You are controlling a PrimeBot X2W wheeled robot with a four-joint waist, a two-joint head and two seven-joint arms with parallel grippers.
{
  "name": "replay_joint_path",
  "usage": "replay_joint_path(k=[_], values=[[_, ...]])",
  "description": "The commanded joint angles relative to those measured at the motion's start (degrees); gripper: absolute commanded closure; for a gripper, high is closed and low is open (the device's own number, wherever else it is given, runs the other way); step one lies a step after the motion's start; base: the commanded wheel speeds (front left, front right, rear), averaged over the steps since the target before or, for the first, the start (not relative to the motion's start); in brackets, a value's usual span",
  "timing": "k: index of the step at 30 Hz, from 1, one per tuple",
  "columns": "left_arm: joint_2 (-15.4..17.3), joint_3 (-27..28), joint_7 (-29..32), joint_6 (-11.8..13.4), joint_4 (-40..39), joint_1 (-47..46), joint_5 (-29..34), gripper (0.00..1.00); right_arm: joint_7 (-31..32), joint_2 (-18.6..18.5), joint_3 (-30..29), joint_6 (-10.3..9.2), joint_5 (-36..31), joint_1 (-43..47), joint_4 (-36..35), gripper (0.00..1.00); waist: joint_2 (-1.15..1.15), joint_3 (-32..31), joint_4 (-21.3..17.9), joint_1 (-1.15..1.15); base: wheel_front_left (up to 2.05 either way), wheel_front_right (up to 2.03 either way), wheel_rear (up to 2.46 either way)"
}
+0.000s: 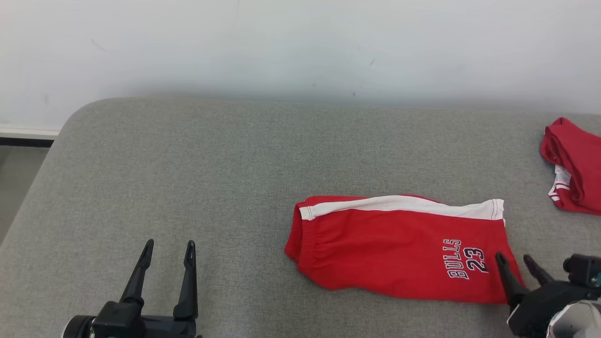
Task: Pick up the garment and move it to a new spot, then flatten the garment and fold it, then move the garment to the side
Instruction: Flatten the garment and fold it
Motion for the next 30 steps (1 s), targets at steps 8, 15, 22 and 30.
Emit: replay_joint_path(k=[8,15,22,30], values=[[-0.31,0.13,-0.17,-0.51,0.13,-0.65,0.41,0.00,7.84,2.79,-7.36,-0.17,-9.57,-4.53,-4.51,0.00,0.00,0.55,0.77,0.01,0.00,0.00,0.00],[-0.44,-0.05,-0.17,-0.59,0.24,-1.27,0.42,0.00,10.85,3.81,-10.54,-0.17,-13.86,-7.15,0.21,0.00,0.00,1.43,2.00,0.01,0.00,0.00,0.00],[-0.57,0.48,-0.17,-0.84,0.10,-1.96,0.63,0.00,10.42,5.64,-13.62,-0.17,-16.66,-9.55,9.44,0.00,0.00,2.96,2.95,0.01,0.00,0.00,0.00],[-0.61,0.86,-0.18,-1.12,0.36,-2.32,1.07,0.00,11.15,8.21,-11.46,-0.06,-15.50,-11.15,14.69,1.00,0.00,3.34,3.13,0.01,0.00,0.00,0.00]])
